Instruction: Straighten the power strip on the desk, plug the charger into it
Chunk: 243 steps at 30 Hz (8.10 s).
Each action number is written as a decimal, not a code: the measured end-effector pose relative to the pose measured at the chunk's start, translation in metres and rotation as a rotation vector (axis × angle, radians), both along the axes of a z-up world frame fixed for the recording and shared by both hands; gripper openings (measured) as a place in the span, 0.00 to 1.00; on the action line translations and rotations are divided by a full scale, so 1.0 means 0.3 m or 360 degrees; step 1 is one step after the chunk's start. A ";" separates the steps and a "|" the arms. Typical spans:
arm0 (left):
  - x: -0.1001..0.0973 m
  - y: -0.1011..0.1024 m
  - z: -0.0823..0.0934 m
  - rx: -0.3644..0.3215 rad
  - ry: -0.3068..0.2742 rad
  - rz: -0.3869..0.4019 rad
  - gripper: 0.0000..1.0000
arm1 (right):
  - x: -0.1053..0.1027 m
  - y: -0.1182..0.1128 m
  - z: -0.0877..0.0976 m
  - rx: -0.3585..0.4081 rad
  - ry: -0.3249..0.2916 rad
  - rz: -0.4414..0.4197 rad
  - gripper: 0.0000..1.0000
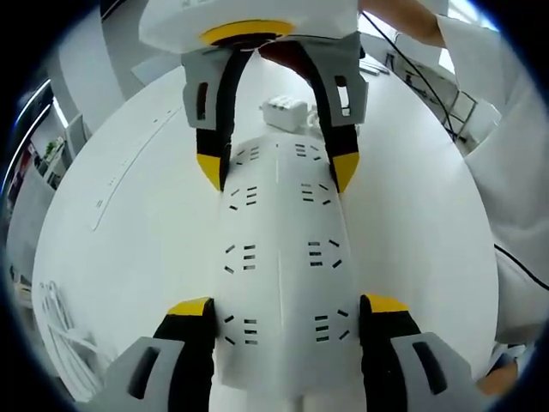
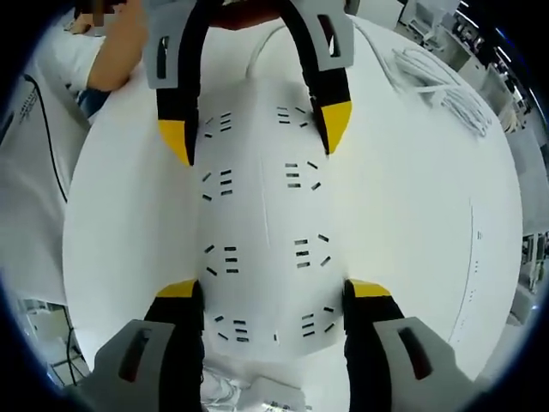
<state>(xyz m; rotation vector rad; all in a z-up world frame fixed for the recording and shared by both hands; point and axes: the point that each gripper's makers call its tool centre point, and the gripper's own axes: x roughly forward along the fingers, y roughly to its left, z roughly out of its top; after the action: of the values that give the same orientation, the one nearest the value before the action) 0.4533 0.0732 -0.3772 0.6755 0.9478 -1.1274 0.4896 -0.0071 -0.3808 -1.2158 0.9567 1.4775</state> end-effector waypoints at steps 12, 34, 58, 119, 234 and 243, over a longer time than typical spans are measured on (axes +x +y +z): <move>-0.003 -0.001 0.000 -0.0003 -0.0001 -0.0007 0.69 | -0.003 -0.003 0.003 0.0084 -0.0018 -0.0037 0.65; -0.008 -0.006 0.001 0.0068 0.0035 -0.0054 0.69 | -0.021 -0.013 0.012 0.0153 -0.0037 -0.0144 0.65; -0.013 -0.010 0.002 0.0088 0.0040 -0.0174 0.69 | -0.056 -0.023 0.021 0.0238 -0.0046 -0.0285 0.65; 0.006 -0.012 -0.004 0.0105 0.0037 -0.0280 0.69 | -0.113 -0.019 0.018 0.0444 -0.0070 -0.0539 0.66; -0.015 -0.012 0.000 0.0075 0.0034 -0.0273 0.69 | 0.018 -0.419 0.153 0.1477 -0.1326 -0.2132 0.50; -0.016 -0.013 0.000 0.0072 0.0034 -0.0279 0.69 | 0.021 -0.403 0.125 0.1472 -0.1230 -0.2143 0.37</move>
<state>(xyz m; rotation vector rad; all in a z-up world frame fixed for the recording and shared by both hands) 0.4485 0.0693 -0.3772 0.7965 0.9484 -1.2724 0.4959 -0.1280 -0.3433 -0.1793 0.2604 0.1689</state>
